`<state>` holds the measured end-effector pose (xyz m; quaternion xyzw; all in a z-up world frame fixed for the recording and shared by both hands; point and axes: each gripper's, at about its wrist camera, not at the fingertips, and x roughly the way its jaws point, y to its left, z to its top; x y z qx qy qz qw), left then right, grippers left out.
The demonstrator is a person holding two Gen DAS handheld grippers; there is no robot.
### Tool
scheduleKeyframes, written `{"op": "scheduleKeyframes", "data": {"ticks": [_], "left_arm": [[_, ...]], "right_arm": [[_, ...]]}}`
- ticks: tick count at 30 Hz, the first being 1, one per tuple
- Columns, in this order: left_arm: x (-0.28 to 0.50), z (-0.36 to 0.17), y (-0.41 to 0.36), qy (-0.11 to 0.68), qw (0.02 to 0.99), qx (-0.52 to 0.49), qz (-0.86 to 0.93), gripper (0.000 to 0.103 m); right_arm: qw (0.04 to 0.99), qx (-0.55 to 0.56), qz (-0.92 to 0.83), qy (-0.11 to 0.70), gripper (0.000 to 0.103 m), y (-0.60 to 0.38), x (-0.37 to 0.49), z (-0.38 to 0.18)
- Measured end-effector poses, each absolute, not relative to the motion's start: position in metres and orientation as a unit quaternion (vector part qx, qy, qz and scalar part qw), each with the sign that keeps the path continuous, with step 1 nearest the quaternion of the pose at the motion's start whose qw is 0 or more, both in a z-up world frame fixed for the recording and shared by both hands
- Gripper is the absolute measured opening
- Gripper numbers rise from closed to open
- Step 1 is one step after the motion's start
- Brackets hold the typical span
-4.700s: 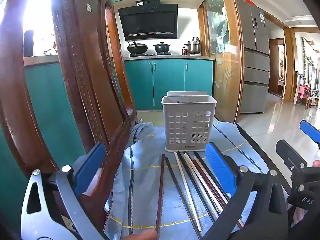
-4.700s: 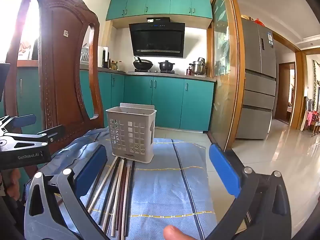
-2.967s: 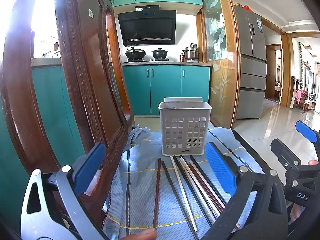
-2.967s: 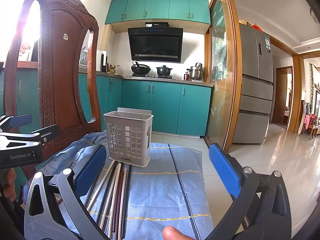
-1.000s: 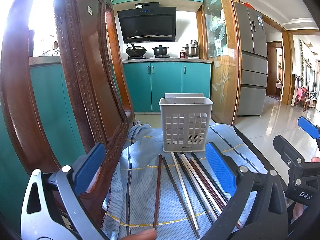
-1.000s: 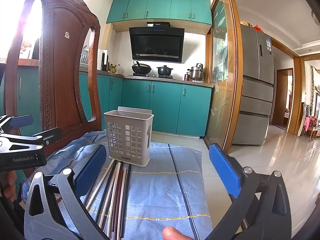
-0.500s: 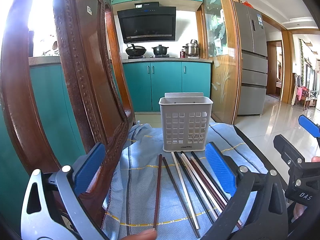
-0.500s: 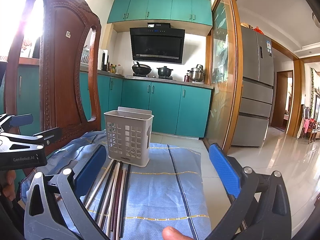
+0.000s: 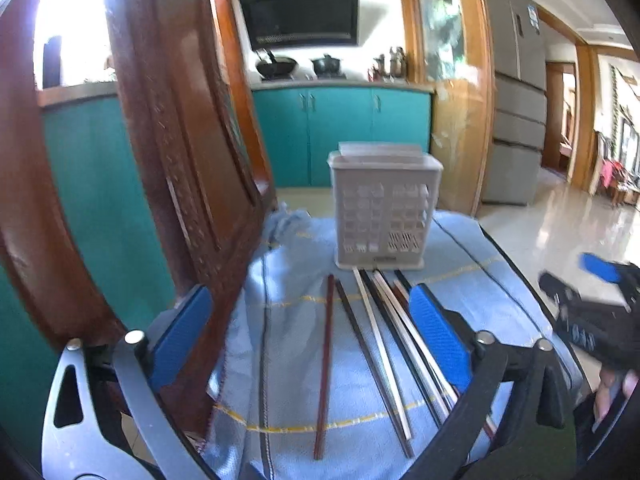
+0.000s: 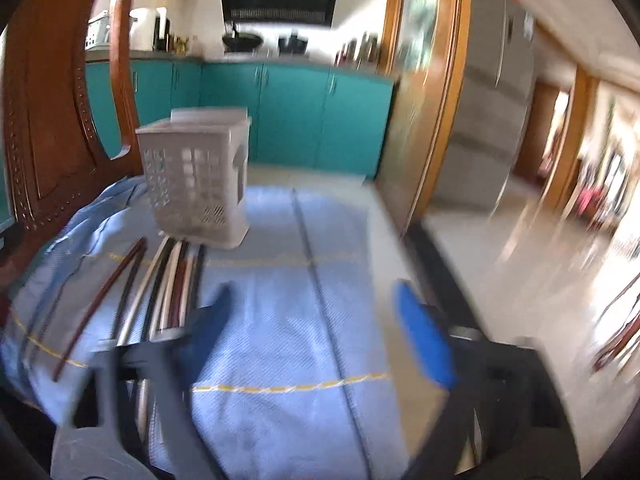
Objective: Organize utensils
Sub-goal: 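Close the left tool on a dark brown chopstick while the right tool grasps a black chopstick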
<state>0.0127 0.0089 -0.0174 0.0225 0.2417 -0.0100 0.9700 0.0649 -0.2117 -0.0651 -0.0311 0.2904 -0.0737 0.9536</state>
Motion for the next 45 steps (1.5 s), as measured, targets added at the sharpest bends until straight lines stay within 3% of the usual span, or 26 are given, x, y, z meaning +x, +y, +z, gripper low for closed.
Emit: {"op": "scheduleKeyframes", "data": {"ticks": [1,2,4,5,12,18,22,25,32,45], "left_arm": [[0.015,-0.021,0.008,0.254,0.967,0.024,-0.017,0.063],[0.018,-0.023,0.006,0.266,0.963,0.027,-0.021,0.047],[0.025,-0.027,0.004,0.290,0.956,0.028,-0.032,0.032],[0.029,-0.025,0.004,0.295,0.954,0.024,-0.040,0.031],[0.098,0.009,-0.014,0.325,0.941,0.042,-0.085,0.031],[0.171,-0.031,-0.005,0.412,0.907,0.016,-0.086,0.026],[0.192,-0.065,0.001,0.494,0.865,-0.009,-0.090,0.026],[0.195,-0.070,0.005,0.502,0.860,-0.008,-0.088,0.026],[0.193,-0.080,0.018,0.518,0.852,-0.003,-0.075,0.032],[0.208,-0.115,0.006,0.546,0.835,0.053,-0.053,0.033]], "right_arm": [[0.948,-0.015,-0.064,0.312,0.039,-0.216,0.072,-0.070],[0.943,0.012,-0.035,0.332,0.030,-0.220,0.078,-0.075],[0.921,0.071,0.030,0.381,0.029,-0.221,0.091,-0.084],[0.915,0.077,0.051,0.393,0.029,-0.218,0.097,-0.084],[0.866,0.071,0.126,0.479,0.029,-0.173,0.183,-0.088],[0.846,0.069,0.131,0.512,0.027,-0.160,0.226,-0.113],[0.845,0.034,0.115,0.522,0.021,-0.151,0.239,-0.126],[0.839,0.014,0.107,0.534,0.008,-0.152,0.241,-0.126],[0.846,-0.056,0.066,0.527,0.008,-0.164,0.224,-0.121],[0.845,-0.010,0.059,0.532,0.011,-0.184,0.215,-0.117]]}}
